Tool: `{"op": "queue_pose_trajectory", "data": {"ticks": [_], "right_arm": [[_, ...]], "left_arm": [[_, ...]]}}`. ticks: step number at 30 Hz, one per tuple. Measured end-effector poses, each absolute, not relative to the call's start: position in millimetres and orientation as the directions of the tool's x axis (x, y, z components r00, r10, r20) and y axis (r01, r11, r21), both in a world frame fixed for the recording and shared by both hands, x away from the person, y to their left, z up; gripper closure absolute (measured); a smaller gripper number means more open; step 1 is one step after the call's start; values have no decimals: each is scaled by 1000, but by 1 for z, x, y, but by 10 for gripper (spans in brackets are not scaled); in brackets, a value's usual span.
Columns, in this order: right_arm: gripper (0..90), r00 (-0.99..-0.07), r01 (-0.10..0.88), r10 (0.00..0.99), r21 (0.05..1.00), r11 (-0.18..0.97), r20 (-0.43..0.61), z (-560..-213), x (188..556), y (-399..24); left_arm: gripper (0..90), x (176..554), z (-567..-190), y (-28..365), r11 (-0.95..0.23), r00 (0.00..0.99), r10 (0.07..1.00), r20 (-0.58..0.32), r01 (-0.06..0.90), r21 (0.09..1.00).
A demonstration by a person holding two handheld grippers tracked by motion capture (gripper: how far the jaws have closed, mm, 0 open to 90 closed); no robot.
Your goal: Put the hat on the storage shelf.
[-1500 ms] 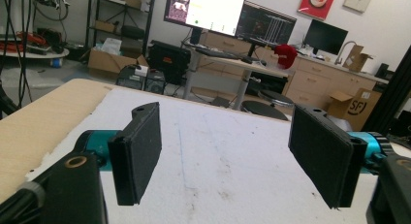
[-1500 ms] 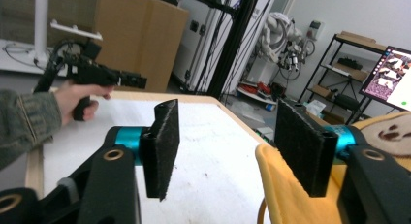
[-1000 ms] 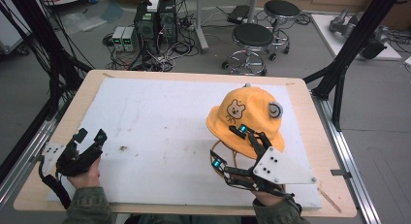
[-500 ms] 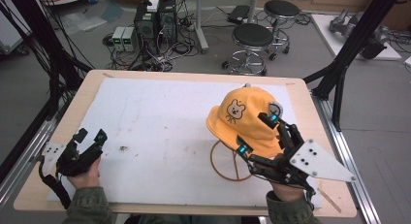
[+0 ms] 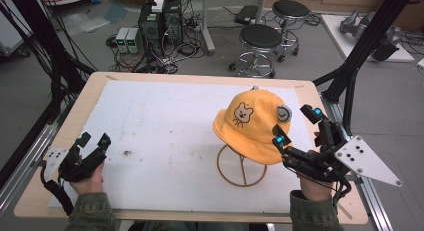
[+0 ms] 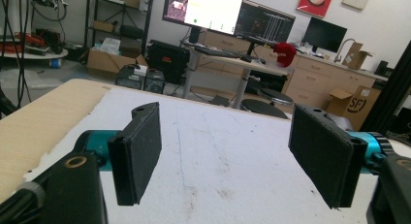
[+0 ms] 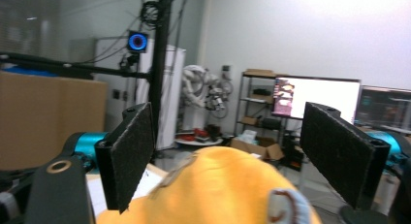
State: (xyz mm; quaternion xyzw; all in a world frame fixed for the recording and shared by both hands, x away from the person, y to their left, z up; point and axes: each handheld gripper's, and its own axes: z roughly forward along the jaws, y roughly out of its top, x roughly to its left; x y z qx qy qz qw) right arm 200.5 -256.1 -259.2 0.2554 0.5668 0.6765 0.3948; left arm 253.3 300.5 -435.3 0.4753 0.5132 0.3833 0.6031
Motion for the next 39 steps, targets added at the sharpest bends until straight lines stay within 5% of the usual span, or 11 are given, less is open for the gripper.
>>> {"op": "queue_pose_trajectory", "data": {"ticks": [20,39], "right_arm": [[174,-344,-271,939,958,-89,-10,-284,228,-288],[181,-158,-171,986,982,-81,54,-325,256,-304]], "left_arm": [[278,254,-436,299,250,186,950,-251,29,968],[278,255,-436,297,241,192,951,-243,32,970]]}}
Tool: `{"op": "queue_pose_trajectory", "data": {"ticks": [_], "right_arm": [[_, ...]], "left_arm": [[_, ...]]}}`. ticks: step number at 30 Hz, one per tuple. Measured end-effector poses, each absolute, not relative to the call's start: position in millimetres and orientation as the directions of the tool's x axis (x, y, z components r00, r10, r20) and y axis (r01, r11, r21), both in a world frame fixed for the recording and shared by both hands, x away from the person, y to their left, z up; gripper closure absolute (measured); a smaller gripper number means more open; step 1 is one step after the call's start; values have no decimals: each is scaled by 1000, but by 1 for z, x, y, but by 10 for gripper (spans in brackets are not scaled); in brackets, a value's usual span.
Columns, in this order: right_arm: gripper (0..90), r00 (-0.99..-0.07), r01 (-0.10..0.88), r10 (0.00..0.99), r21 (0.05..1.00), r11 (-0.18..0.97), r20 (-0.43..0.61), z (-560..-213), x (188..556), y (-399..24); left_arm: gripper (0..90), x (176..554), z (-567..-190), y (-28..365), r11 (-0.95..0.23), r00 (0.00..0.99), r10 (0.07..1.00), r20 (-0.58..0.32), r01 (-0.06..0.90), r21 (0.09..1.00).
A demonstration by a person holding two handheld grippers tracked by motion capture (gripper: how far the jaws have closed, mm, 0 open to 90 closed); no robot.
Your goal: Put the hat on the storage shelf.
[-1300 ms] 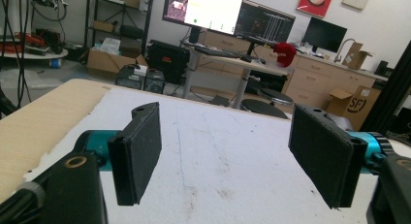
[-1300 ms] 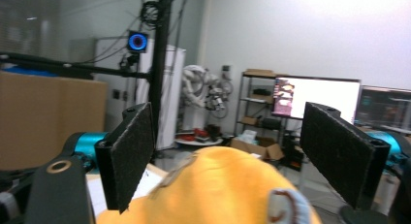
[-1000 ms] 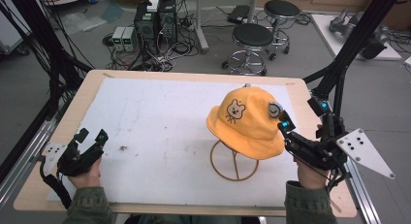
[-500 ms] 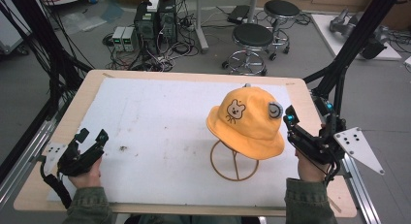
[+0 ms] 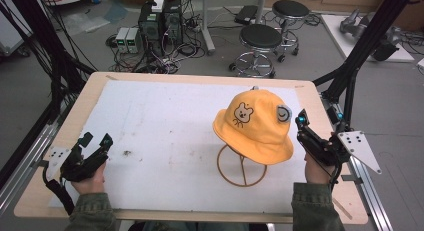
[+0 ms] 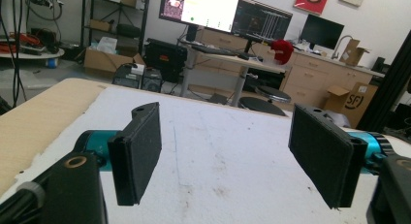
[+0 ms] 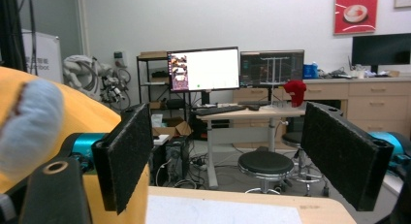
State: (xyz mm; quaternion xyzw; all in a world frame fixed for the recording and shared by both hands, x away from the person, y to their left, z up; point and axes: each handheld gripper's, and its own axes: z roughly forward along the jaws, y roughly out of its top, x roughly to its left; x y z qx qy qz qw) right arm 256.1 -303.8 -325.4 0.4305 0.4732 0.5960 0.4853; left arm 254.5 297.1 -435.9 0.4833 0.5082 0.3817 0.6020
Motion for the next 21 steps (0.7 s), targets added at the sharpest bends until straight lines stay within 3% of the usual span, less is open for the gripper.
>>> {"op": "queue_pose_trajectory", "data": {"ticks": [10,21], "right_arm": [[181,-134,-110,990,992,-65,50,-351,260,-306],[175,-58,1,992,993,-116,116,-389,262,-312]], "left_arm": [[278,254,-436,297,241,192,951,-242,28,970],[277,251,-435,294,220,194,956,-221,26,975]]}}
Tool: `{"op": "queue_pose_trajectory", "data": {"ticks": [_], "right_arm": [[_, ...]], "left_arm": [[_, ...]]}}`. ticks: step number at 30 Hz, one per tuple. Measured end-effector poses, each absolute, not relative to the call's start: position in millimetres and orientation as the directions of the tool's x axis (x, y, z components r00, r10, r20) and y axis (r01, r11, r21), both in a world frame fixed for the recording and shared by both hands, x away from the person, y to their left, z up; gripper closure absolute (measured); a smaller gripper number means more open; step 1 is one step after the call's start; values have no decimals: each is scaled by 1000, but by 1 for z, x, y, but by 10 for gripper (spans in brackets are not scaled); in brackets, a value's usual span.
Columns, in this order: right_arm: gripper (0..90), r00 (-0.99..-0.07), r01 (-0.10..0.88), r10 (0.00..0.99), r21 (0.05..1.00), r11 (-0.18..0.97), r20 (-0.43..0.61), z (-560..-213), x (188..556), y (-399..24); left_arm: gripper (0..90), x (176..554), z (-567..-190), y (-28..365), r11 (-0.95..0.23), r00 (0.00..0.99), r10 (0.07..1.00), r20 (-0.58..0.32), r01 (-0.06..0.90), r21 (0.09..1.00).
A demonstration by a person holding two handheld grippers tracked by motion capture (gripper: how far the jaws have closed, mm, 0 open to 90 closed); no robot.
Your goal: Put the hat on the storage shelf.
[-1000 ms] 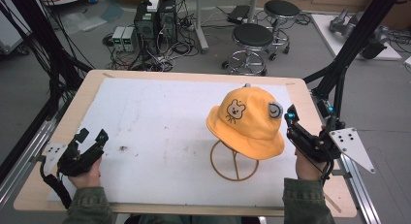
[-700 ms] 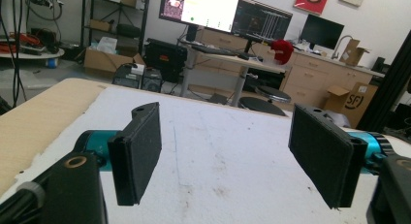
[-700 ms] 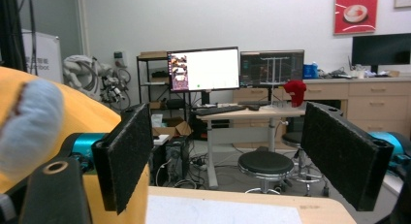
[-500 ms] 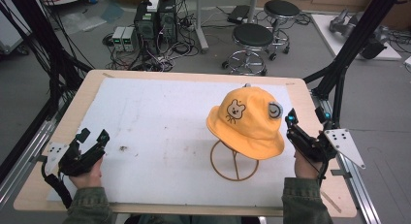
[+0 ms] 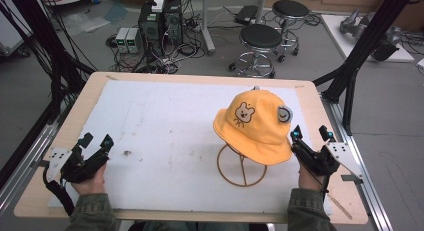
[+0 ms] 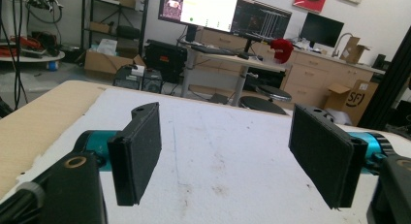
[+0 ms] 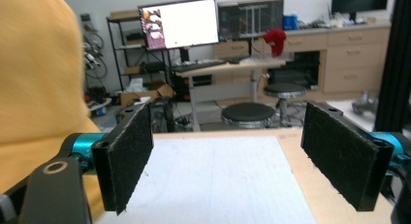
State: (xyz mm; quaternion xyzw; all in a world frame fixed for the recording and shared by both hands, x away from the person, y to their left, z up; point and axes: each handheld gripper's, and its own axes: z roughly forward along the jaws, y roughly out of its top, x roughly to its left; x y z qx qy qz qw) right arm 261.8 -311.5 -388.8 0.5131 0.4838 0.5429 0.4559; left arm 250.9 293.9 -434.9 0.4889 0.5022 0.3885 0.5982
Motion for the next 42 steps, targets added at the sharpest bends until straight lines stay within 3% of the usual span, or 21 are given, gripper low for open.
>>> {"op": "queue_pose_trajectory", "data": {"ticks": [4,13,28,42], "right_arm": [[172,-24,7,997,997,-79,79,-403,259,-309],[165,-54,-26,997,998,-60,58,-403,257,-307],[165,18,28,998,998,-64,64,-410,262,-320],[165,17,46,999,998,-37,36,-415,262,-323]], "left_arm": [[277,250,-435,293,219,192,956,-220,31,975],[277,250,-435,293,223,190,956,-224,27,974],[277,249,-435,294,224,188,956,-225,28,974],[277,248,-435,293,223,190,956,-224,26,975]]}}
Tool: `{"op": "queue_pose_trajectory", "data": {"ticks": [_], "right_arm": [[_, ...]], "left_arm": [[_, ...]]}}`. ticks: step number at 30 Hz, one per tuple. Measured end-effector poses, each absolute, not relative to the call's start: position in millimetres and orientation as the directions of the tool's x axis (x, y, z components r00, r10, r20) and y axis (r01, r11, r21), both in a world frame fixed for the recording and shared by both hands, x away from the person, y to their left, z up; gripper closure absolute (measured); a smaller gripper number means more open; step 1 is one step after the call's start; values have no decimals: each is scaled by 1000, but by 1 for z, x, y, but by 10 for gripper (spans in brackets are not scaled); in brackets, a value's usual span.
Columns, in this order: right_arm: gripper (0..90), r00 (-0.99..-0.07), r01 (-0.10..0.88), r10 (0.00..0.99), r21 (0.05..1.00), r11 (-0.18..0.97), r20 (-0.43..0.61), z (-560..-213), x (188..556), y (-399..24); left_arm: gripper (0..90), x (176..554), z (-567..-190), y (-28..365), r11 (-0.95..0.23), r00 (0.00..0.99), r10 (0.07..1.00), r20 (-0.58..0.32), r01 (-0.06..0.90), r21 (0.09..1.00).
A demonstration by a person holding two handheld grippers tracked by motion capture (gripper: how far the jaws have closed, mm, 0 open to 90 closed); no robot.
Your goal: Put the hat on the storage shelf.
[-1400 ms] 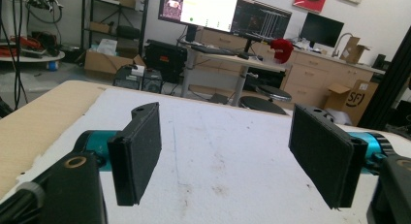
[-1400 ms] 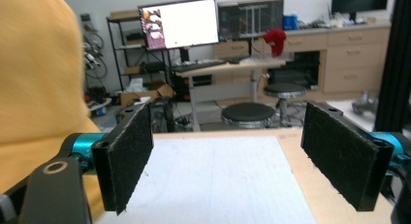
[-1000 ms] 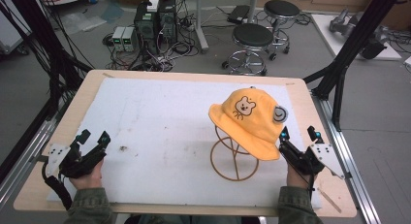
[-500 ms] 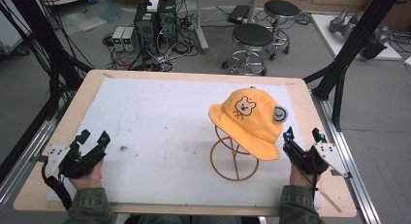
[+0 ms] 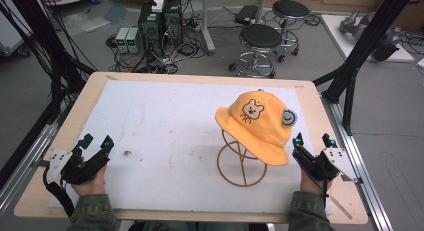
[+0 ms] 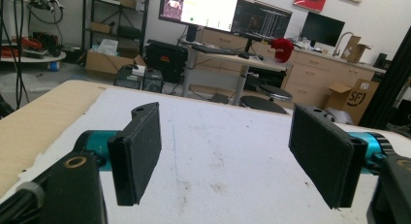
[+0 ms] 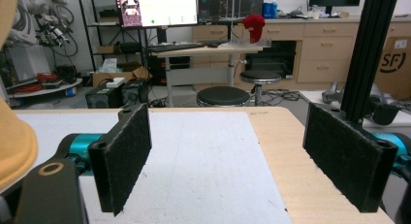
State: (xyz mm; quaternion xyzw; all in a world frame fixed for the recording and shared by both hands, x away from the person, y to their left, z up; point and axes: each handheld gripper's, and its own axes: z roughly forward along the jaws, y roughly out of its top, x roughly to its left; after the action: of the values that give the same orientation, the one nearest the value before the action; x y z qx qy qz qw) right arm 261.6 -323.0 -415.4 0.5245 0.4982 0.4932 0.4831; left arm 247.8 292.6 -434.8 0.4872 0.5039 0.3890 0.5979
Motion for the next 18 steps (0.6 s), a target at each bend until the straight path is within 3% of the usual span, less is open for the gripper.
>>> {"op": "queue_pose_trajectory", "data": {"ticks": [18], "right_arm": [[165,10,51,999,998,-32,32,-416,262,-322]], "left_arm": [[277,249,-435,291,223,195,955,-225,31,974]]}}
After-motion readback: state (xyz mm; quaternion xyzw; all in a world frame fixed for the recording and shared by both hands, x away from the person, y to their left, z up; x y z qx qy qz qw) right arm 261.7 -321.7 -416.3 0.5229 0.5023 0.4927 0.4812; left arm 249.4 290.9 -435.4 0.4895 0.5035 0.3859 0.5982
